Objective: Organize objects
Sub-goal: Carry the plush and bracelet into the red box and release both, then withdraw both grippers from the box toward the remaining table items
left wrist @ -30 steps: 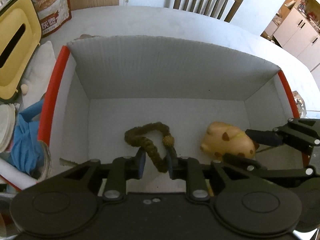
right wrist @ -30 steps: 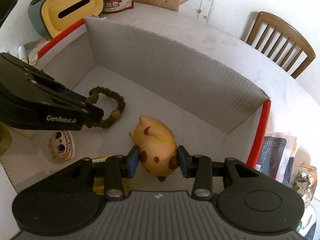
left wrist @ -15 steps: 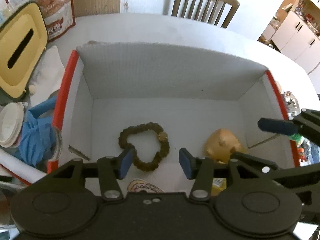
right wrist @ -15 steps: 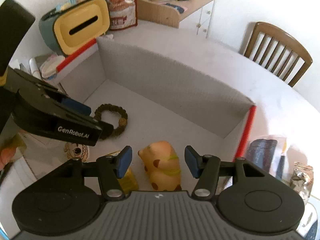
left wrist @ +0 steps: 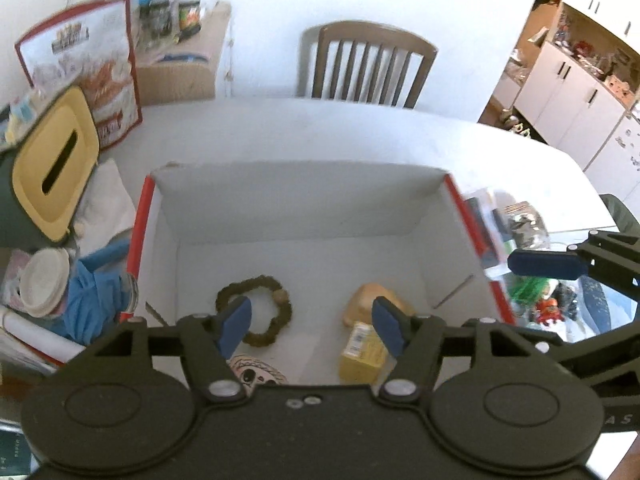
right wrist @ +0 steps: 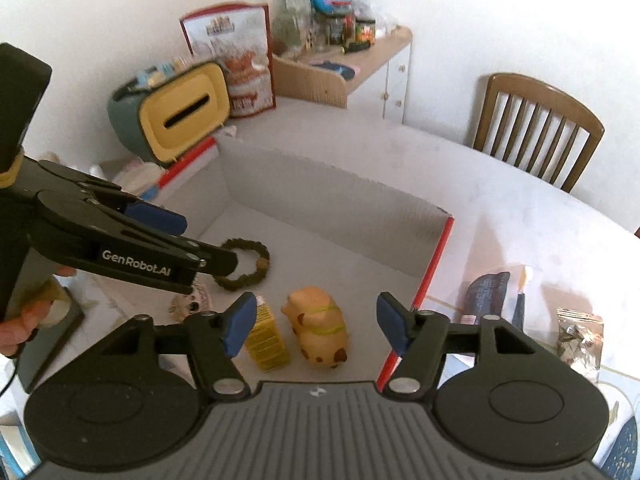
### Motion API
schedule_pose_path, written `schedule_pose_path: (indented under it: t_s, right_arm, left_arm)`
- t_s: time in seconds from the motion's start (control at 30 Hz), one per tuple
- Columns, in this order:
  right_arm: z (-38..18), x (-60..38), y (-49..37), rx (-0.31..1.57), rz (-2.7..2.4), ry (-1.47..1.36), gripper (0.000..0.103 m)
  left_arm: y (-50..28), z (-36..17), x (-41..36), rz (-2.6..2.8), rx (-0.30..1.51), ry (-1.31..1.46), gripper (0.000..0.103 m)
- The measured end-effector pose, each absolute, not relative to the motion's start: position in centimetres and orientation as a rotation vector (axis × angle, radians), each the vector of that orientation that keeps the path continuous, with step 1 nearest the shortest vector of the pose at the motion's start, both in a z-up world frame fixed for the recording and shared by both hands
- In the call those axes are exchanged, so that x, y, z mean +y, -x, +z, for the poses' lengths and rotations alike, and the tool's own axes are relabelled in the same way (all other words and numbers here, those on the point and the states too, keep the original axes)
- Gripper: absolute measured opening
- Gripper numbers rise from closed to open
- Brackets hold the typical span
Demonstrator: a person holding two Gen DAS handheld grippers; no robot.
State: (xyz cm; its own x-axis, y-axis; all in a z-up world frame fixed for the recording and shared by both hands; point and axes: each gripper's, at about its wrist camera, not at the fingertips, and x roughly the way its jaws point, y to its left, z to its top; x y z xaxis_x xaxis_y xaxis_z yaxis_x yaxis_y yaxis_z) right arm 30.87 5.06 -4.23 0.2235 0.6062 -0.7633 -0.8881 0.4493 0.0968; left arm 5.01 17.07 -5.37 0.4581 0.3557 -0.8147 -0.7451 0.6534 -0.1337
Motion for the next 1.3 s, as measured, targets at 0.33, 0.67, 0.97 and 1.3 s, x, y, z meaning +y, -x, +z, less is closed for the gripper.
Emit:
schedule_pose_path:
  t_s: [0.33, 0.67, 0.97, 1.3]
  right_arm:
    - [-1.4, -0.6, -29.6, 0.781, 1.107, 0.297, 0.074]
    - [-1.2, -7.0, -30.1, 0.776, 1.096, 0.221, 0.080]
    - [-2.3, -13.9, -32.1, 0.814, 1.049, 0.199, 0.085]
    - [-5.6, -20.5, -35.6, 0.890, 0.962, 0.142, 0.085]
  left_arm:
    - [-5.9, -2.1, 12.2, 0.692, 0.787, 0.443, 0.080]
    - [-9.1, -1.1, 7.8, 0.658, 0.776, 0.410, 0.098]
    - [-12.6, -2.1, 4.4, 0.615, 0.775, 0.413, 0.102]
    - [-16.6, -5.2, 1.4, 0.627, 0.784, 0.428, 0.102]
